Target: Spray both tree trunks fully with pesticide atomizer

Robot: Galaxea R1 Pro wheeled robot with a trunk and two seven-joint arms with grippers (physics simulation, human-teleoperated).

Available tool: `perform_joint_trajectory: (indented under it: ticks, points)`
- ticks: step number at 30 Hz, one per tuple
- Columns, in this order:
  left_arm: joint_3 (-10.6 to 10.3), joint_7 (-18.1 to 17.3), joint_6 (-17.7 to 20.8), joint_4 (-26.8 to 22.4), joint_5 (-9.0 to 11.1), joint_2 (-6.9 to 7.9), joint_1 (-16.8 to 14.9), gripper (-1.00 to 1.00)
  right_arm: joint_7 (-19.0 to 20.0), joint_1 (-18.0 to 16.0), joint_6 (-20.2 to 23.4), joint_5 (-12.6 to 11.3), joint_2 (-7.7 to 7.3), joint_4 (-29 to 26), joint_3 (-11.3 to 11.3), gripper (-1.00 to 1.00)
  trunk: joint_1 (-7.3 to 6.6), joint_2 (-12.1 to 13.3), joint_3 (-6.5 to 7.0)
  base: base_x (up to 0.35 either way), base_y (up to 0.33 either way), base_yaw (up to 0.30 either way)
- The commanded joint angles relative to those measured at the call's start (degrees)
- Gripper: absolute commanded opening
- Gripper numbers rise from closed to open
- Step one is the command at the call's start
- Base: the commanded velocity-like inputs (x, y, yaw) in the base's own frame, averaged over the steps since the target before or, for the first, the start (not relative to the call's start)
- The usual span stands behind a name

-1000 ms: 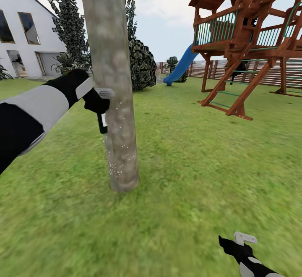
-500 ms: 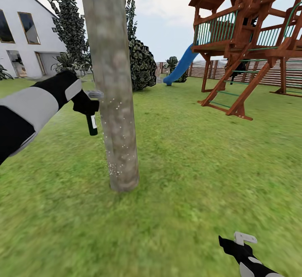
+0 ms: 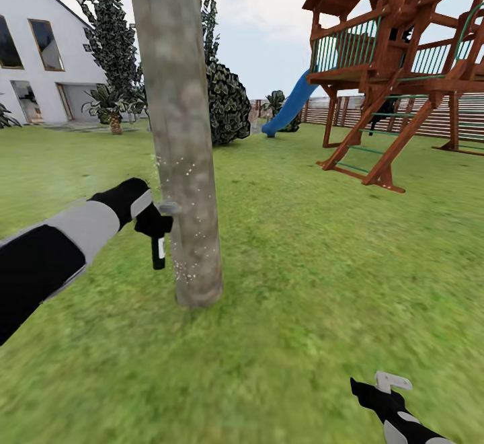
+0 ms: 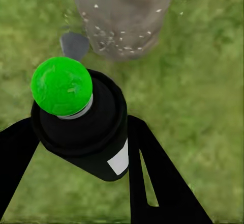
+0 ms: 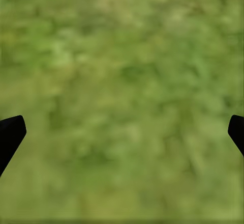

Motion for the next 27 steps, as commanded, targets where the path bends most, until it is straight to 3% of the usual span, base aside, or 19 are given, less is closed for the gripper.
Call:
perform_joint_trajectory:
  ticks: [1,10,17,20,22,25,27]
  points:
    - [-0.5,-0.58,0.05,-0.16,-0.32,0.02,1.05,-1.0,0.19,-0.04,-0.2,-0.6,-0.01,0.06,0.44,1.0,-0.02,-0.03,-0.04,0.0,0.0,0.0]
    - [-0.5,-0.58,-3.35,-0.3,-0.33,-0.44,8.93,-1.0,0.19,-0.02,-0.2,-0.6,0.08,0.06,0.49,1.0,-0.02,-0.03,-0.04,0.0,0.0,0.0]
    - [-0.5,-0.58,-8.3,-0.31,-0.33,-1.21,18.2,-1.0,0.19,-0.06,-0.2,-0.6,0.08,0.06,0.48,1.0,-0.02,-0.03,-0.04,0.0,0.0,0.0]
    - [-0.5,-0.62,-10.22,-0.29,-0.26,-1.17,20.72,-1.0,0.19,-0.03,-0.2,-0.6,0.08,0.06,0.42,1.0,-0.02,-0.03,-0.04,0.0,0.0,0.0]
    - [-0.41,-0.66,-14.26,-0.13,-0.07,-1.11,22.62,-1.0,0.19,0.0,-0.2,-0.6,0.08,0.06,0.42,1.0,-0.02,-0.03,-0.04,0.0,0.0,0.0]
    - [-0.28,-0.73,-17.11,-0.04,0.16,-1.04,23.85,-1.0,0.19,-0.02,-0.2,-0.6,0.08,0.06,0.46,1.0,-0.02,-0.03,-0.04,0.0,0.0,0.049]
    - [-0.25,-0.75,-21.34,-0.05,0.54,-1.0,27.04,-1.0,0.19,-0.02,-0.2,-0.6,0.08,0.06,0.49,1.0,-0.02,-0.03,-0.04,0.0,0.0,0.204]
